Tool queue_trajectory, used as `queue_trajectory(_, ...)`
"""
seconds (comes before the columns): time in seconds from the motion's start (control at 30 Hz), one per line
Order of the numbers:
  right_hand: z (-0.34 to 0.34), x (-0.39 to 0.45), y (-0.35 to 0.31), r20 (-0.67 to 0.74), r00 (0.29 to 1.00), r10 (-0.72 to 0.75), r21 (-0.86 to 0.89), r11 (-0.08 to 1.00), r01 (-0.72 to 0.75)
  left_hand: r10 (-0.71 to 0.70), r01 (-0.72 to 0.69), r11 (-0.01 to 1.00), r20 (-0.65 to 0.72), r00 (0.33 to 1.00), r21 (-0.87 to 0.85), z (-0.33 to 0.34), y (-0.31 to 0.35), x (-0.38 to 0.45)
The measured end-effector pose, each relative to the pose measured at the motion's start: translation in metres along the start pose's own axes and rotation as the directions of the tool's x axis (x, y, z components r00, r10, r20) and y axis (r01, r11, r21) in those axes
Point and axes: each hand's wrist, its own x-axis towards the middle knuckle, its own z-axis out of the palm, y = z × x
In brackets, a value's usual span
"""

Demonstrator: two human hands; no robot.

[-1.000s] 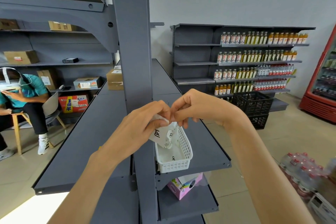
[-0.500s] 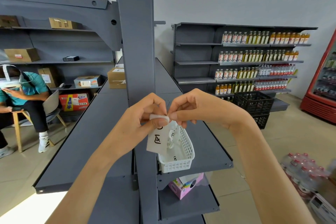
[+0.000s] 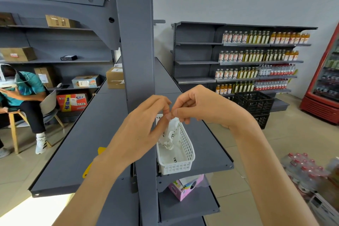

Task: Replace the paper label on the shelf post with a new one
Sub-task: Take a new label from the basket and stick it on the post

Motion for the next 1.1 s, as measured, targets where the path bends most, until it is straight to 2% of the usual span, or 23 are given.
queue_trajectory(0.2,0.006,0.002,-0.003,-0.056,0.997,0.052,-0.151,0.987,-0.059,-0.023,0.017,0.952,0.015,1.0,0.306,0.007,0.011,-0.001)
queue_trajectory(0.33,0.013,0.005,-0.002,-0.088,0.992,0.085,-0.227,0.968,-0.103,-0.096,0.095,0.924,-0.015,0.995,0.371,0.013,0.017,0.0)
queue_trajectory(0.5,0.016,0.007,-0.001,-0.087,0.992,0.087,-0.251,0.962,-0.107,-0.21,0.206,0.937,-0.015,0.977,0.282,0.015,0.015,0.002)
queue_trajectory(0.7,0.014,0.009,0.005,-0.059,0.994,0.09,-0.203,0.974,-0.101,-0.291,0.292,0.956,0.017,0.956,-0.022,0.016,0.005,0.003)
queue_trajectory(0.87,0.014,0.015,0.021,-0.034,0.991,0.128,-0.171,0.976,-0.132,-0.254,0.244,0.964,-0.091,0.963,-0.109,0.016,0.004,0.003)
queue_trajectory(1.1,0.024,0.03,0.049,0.018,0.984,0.179,-0.081,0.981,-0.177,-0.209,0.194,0.976,-0.179,0.961,-0.1,0.013,0.006,0.008)
